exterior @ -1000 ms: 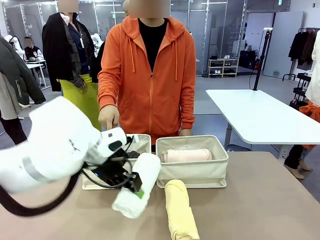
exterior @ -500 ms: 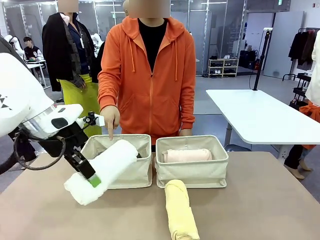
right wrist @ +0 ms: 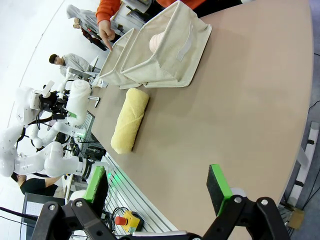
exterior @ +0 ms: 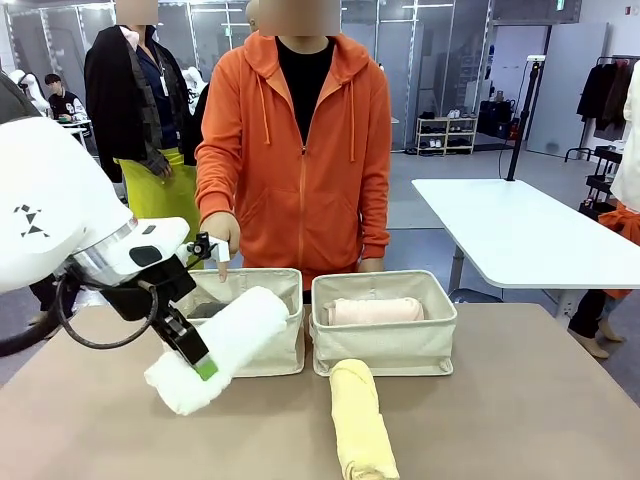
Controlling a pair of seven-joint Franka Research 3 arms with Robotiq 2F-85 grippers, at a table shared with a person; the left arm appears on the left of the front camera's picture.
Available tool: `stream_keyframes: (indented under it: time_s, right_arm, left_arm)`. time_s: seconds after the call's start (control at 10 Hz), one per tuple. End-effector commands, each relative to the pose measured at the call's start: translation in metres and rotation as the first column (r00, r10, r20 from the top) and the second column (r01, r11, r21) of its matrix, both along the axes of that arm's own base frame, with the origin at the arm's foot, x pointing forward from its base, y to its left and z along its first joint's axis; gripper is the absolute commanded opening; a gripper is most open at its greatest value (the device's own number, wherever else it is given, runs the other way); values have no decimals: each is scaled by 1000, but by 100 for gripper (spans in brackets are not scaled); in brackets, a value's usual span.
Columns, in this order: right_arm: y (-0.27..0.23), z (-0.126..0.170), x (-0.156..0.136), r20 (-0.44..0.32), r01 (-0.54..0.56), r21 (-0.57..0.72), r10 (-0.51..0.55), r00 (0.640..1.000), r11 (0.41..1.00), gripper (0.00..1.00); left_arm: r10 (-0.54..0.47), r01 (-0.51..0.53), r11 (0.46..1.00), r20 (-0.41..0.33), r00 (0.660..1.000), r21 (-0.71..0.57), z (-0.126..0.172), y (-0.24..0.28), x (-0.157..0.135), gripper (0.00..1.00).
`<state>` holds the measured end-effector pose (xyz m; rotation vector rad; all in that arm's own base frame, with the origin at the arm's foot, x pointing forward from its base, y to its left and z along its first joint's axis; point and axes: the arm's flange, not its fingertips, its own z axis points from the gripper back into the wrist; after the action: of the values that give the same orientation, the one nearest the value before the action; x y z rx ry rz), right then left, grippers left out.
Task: Divide the towels into two baskets.
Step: Pick up one hotel-folded towel from the bottom of the table and place it in the Fabric basket indicated by the person.
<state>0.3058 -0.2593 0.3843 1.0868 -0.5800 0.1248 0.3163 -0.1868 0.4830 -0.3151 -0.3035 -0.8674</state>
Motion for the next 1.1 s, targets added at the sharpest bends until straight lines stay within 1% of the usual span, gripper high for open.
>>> stream_keyframes:
  time_s: [0.0,0.1,0.2,0.3,0.4,0.6,0.7,0.8,0.9,1.0]
  right_arm:
    - [1,4,-4,-20,2,3,-2,1000,1000,100]
    - [1,4,-4,-20,2,3,-2,1000,1000,100]
    - [1,4,-4,-20,2,3,-2,1000,1000,100]
    - [1,4,-4,-20,2,3,-2,1000,1000,100]
    - [1,4,-4,-20,2,3,-2,1000,1000,100]
    - [1,4,-4,-20,2,3,-2,1000,1000,100]
    - [1,4,-4,-20,2,3,-2,1000,1000,100]
    - [1,4,-4,-20,2,3,-2,1000,1000,100]
    - [1,4,-4,-20,2,3,-2,1000,1000,100]
    - [1,4,-4,-20,2,3,-2,1000,1000,100]
  left_arm:
    - [-73,50,992,195,978,120,29,4,27,37]
    - [-123,68,975,262,957,210,36,3,44,37]
    - [-183,114,964,290,939,240,43,1,56,37]
    - [-293,225,944,300,908,242,45,-1,68,37]
    - [-315,162,895,328,891,416,44,-5,89,37]
    - [-348,170,850,289,892,498,38,-5,125,37]
    - [-365,199,840,255,895,505,35,-2,141,37]
    - [-373,220,844,242,896,489,32,4,159,37]
    - [-375,219,842,244,894,493,28,9,175,37]
    - [-396,255,847,235,888,466,24,12,188,37]
